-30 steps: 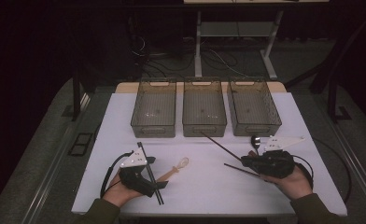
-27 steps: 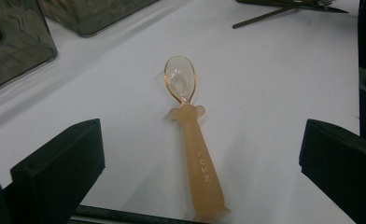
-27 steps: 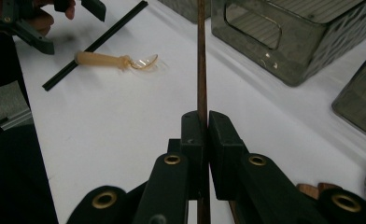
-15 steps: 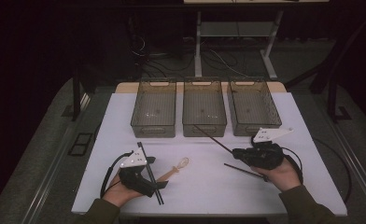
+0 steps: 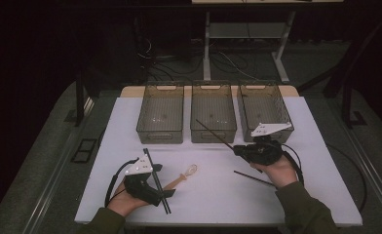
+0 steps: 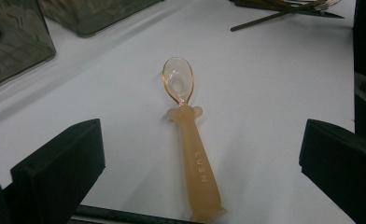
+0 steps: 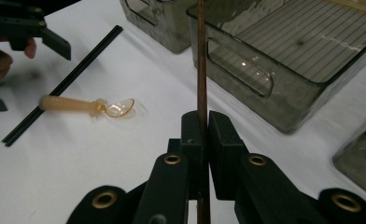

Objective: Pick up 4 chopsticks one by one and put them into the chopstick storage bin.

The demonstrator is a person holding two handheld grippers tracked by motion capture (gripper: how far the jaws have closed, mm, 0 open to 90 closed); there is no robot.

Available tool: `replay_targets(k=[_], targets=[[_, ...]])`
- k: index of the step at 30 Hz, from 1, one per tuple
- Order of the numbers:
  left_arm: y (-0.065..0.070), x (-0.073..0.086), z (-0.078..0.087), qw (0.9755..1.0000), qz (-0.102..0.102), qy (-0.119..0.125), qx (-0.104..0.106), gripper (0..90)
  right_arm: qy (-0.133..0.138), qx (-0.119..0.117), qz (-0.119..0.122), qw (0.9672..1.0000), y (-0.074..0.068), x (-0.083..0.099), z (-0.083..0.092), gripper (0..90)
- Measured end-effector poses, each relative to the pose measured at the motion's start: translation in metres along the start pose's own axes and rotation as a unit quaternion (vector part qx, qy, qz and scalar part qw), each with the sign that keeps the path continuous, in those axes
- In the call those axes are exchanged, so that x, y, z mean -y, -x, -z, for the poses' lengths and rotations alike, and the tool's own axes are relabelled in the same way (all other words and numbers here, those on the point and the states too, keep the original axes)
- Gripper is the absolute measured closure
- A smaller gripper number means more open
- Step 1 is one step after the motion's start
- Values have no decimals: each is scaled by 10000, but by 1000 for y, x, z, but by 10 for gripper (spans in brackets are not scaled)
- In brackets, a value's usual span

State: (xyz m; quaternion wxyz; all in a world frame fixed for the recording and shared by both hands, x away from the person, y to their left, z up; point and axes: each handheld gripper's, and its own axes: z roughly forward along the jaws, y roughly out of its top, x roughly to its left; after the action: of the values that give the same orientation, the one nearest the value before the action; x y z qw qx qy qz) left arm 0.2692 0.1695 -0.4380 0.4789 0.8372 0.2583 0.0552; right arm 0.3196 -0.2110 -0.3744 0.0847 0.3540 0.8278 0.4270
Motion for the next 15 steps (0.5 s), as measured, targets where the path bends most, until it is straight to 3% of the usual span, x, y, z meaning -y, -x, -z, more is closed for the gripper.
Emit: replay_targets(k=[15], targets=[[0, 0, -2, 10000, 60, 15, 15, 0, 61, 65, 5, 10000, -6, -37, -24, 850]])
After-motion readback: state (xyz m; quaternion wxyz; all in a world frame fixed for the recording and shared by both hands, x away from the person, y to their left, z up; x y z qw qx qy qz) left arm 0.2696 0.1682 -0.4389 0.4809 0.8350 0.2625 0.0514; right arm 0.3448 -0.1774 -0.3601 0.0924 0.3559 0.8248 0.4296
